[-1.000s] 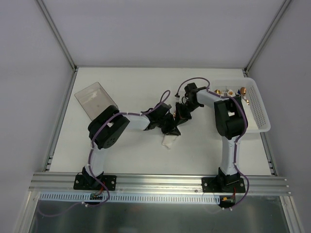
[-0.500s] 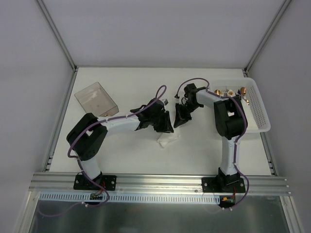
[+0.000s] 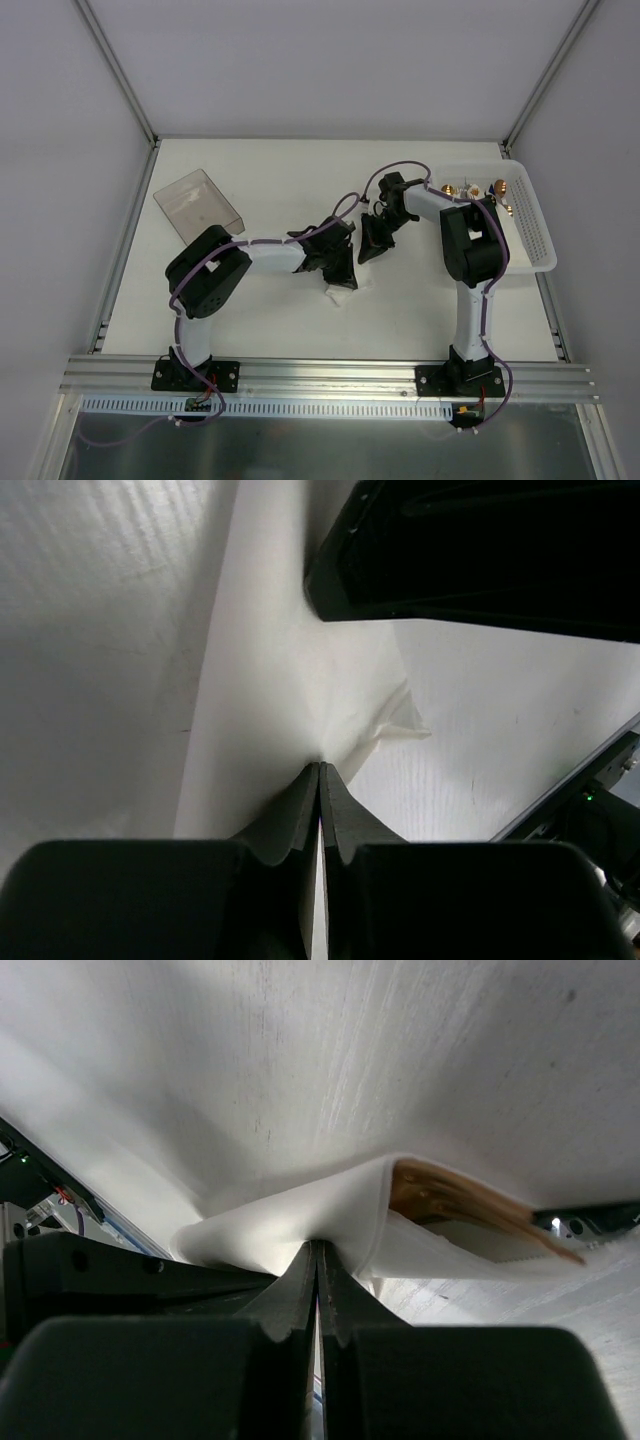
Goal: Place the utensils on the paper napkin and roll it up
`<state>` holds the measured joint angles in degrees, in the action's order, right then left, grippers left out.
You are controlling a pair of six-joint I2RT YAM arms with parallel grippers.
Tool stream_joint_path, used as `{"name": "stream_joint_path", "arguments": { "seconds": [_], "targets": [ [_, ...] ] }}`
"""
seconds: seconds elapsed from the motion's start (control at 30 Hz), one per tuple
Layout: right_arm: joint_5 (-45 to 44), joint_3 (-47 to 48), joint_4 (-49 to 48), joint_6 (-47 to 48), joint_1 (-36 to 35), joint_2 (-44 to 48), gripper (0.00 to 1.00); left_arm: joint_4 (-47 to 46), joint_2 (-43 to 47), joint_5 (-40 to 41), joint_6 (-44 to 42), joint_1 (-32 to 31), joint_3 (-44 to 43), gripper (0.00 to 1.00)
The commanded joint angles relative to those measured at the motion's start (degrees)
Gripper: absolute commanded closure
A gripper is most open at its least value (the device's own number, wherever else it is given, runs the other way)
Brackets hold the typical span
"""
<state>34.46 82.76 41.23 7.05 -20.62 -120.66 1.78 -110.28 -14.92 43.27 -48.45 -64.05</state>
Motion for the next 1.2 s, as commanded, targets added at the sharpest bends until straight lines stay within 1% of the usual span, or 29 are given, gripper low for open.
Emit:
{"name": "stream_joint_path", "arguments": {
  "seconds": [0.0,0.17,0.27,0.3,0.37,0.4,0.5,0.67,0.87,0.93,1.0,1.17],
  "targets": [
    [-6.3,-0.3,2.6,2.3,-0.5,-1.9,1.0,3.1,-3.2,1.9,0.1,-0.9,0.8,1.0],
    [-3.1,1.6,2.7,2.4,-0.6,-2.3,0.99,4.5,-4.2,5.3,3.5,-0.8,2.3,1.0],
    [-0.8,3.6,2.8,2.6,-0.5,-0.9,0.9,4.5,-5.6,4.9,6.0,0.4,2.7,1.0],
    [-0.2,4.1,2.8,2.9,-0.4,-0.3,0.84,4.5,-6.3,4.8,6.6,1.2,3.0,1.0],
    [1.4,4.8,2.9,2.8,0.0,2.0,0.79,4.1,-6.6,4.8,7.8,1.8,3.3,1.0],
    [1.8,5.0,2.8,2.7,0.2,2.7,0.74,3.8,-6.7,5.0,8.0,2.1,3.3,1.0],
    [1.5,4.1,2.9,2.3,1.5,5.8,0.68,3.1,-7.1,4.9,8.7,2.7,3.1,1.0],
    [-1.3,1.7,2.7,1.9,3.3,8.2,0.66,1.4,-8.7,3.8,10.9,4.1,2.8,1.0],
    [-3.1,2.0,1.4,3.4,3.5,6.0,0.64,-0.1,-9.9,2.3,11.3,4.5,2.4,1.0],
    [-4.1,2.3,1.0,4.6,3.4,4.4,0.58,-0.2,-9.8,2.1,11.2,4.5,2.4,1.0],
    [-4.0,2.3,0.3,5.6,3.5,3.6,0.55,-0.5,-9.9,1.8,11.2,4.6,2.6,1.0],
    [-4.3,0.5,-2.9,5.6,3.0,3.4,0.55,-1.3,-10.1,1.1,11.6,4.7,2.9,1.0]
  ]
}}
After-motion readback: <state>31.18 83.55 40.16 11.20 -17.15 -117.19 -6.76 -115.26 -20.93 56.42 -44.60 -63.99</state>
